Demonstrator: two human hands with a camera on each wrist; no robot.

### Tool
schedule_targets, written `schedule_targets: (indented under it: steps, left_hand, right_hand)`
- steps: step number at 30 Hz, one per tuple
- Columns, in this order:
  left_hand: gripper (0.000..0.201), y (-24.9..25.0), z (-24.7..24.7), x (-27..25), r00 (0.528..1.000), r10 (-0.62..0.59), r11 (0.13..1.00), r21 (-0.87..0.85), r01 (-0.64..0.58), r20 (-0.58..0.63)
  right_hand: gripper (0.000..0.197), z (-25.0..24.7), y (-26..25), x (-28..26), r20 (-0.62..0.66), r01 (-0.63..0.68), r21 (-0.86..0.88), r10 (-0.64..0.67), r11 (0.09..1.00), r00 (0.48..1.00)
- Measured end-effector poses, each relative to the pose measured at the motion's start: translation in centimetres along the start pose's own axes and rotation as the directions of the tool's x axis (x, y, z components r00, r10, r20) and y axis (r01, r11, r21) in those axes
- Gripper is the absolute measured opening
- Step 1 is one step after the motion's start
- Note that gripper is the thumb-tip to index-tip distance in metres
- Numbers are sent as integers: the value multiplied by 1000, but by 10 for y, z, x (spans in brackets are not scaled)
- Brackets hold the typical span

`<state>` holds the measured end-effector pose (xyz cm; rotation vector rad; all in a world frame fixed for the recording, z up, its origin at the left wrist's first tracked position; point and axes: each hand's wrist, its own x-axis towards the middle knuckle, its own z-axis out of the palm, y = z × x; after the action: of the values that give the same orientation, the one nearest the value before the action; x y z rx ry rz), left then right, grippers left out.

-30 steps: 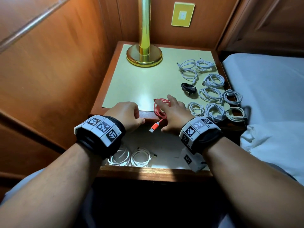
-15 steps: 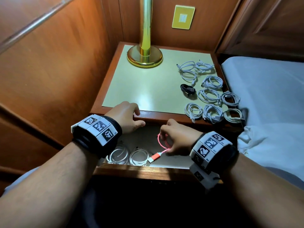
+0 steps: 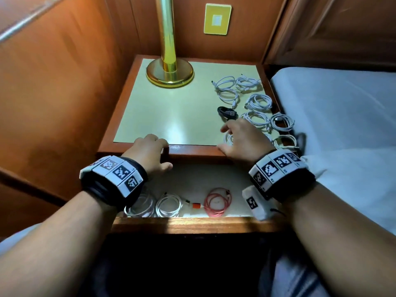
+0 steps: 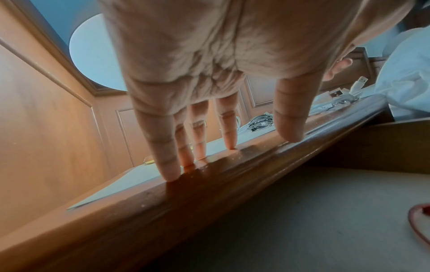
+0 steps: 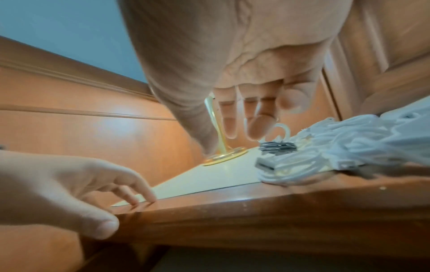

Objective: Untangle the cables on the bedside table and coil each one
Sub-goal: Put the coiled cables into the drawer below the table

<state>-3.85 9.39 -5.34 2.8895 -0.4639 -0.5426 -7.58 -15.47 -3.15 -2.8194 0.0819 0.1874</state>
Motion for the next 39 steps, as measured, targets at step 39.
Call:
schedule_targets:
  steps: [39]
  left_hand:
    - [48, 7, 12, 13, 999, -40, 987, 154, 42, -17]
  right_hand:
    - [45, 2, 42, -8, 97, -238, -155, 255, 959, 962]
